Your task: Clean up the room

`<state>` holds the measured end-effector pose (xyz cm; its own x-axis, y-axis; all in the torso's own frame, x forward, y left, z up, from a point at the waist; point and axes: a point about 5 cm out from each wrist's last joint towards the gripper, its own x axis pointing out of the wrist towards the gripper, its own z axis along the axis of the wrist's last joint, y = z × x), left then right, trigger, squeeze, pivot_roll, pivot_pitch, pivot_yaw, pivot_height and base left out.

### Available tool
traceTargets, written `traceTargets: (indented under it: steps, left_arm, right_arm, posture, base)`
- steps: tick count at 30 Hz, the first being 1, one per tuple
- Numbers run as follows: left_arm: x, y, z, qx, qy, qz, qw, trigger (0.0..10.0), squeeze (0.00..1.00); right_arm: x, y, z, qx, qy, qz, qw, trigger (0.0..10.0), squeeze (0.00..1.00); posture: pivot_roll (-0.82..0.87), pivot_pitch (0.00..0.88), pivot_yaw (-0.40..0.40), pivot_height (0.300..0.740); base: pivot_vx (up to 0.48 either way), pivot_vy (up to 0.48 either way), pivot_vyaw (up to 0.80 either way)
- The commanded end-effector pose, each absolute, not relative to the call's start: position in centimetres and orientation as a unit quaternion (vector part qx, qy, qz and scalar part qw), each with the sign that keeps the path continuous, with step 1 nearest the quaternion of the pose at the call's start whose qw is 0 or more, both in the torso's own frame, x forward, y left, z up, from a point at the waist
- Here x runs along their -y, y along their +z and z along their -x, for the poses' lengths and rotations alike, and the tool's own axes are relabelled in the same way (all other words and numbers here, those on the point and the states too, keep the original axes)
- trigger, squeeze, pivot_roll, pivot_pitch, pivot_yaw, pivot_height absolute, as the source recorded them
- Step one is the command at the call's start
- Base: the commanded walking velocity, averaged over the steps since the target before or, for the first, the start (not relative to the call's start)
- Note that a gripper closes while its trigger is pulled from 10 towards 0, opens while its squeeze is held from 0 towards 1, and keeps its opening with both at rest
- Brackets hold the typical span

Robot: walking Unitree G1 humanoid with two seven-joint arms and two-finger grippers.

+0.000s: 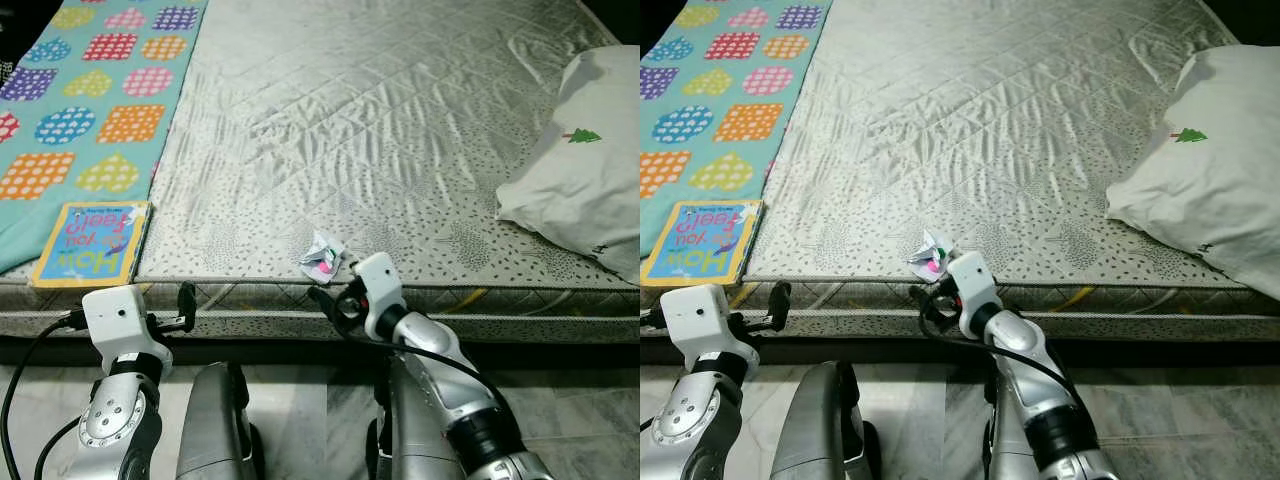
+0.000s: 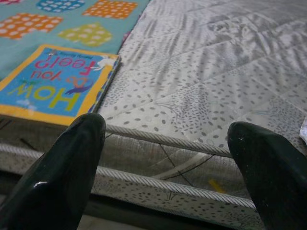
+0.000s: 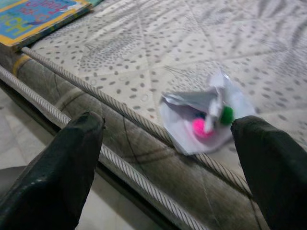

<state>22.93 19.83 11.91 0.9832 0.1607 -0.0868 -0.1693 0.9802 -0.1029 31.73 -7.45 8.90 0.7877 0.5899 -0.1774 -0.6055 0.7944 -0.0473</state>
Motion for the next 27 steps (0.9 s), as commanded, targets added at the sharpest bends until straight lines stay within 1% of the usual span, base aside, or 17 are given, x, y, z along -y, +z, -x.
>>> traceTargets:
  steps: [1,3,4,5,8,10,16,20,24,27]
  left_arm:
    - [-20.4,11.8,-22.3,-0.049,0.098,0.050,0.993,10.0,0.00]
    - [-20.3,11.8,-22.2,-0.050,0.098,0.050,0.993,10.0,0.00]
    - [-20.2,11.8,-22.2,-0.050,0.097,0.052,0.993,10.0,0.00]
    - [-20.2,11.8,-22.2,-0.050,0.097,0.052,0.993,10.0,0.00]
    - [-20.1,11.9,-22.2,-0.051,0.093,0.053,0.993,10.0,0.00]
    - [-20.1,12.0,-22.3,-0.052,0.089,0.051,0.993,10.0,0.00]
    - [-20.0,12.4,-22.6,-0.044,0.076,0.034,0.996,10.0,0.00]
    - [-19.5,12.3,-22.5,-0.047,0.072,0.036,0.996,10.0,0.00]
    - [-19.2,12.2,-22.3,-0.050,0.067,0.040,0.996,10.0,0.00]
    - [-19.1,12.2,-22.2,-0.051,0.067,0.041,0.996,10.0,0.00]
  right_arm:
    - [6.9,8.8,-31.9,-0.078,0.315,0.052,0.944,10.0,0.00]
    - [6.8,8.7,-32.0,-0.077,0.310,0.053,0.946,10.0,0.00]
    - [7.1,8.7,-32.5,-0.079,0.285,0.041,0.954,10.0,0.00]
    - [7.1,8.7,-32.5,-0.079,0.285,0.041,0.954,10.0,0.00]
    - [7.6,8.9,-33.2,-0.067,0.244,0.048,0.966,10.0,0.00]
    - [8.0,9.4,-34.1,-0.056,0.199,0.051,0.977,10.0,0.00]
    - [8.5,10.7,-35.5,-0.031,0.129,0.061,0.989,10.0,0.00]
    - [7.9,10.5,-35.9,-0.040,0.121,0.066,0.990,10.0,0.00]
    - [7.2,9.4,-35.7,-0.071,0.131,0.084,0.985,10.0,0.00]
    - [6.7,9.1,-35.6,-0.078,0.133,0.092,0.984,10.0,0.00]
  posture:
    - [0.02,0.233,0.018,0.553]
    - [0.02,0.232,0.017,0.553]
    - [0.02,0.232,0.017,0.553]
    - [0.02,0.232,0.017,0.553]
    - [0.03,0.231,0.024,0.553]
    - [0.03,0.234,0.030,0.553]
    - [0.04,0.242,0.033,0.553]
    - [0.04,0.242,0.026,0.553]
    - [0.04,0.251,0.020,0.553]
    - [0.05,0.256,0.016,0.553]
  base:
    - [0.000,0.000,0.80]
    - [0.000,0.000,0.80]
    - [0.000,0.000,0.00]
    - [0.000,0.000,0.00]
    - [0.000,0.000,0.00]
    - [0.000,0.000,0.00]
    - [0.000,0.000,0.00]
    - [0.000,0.000,0.00]
    - [0.000,0.000,0.00]
    - [0.000,0.000,0.00]
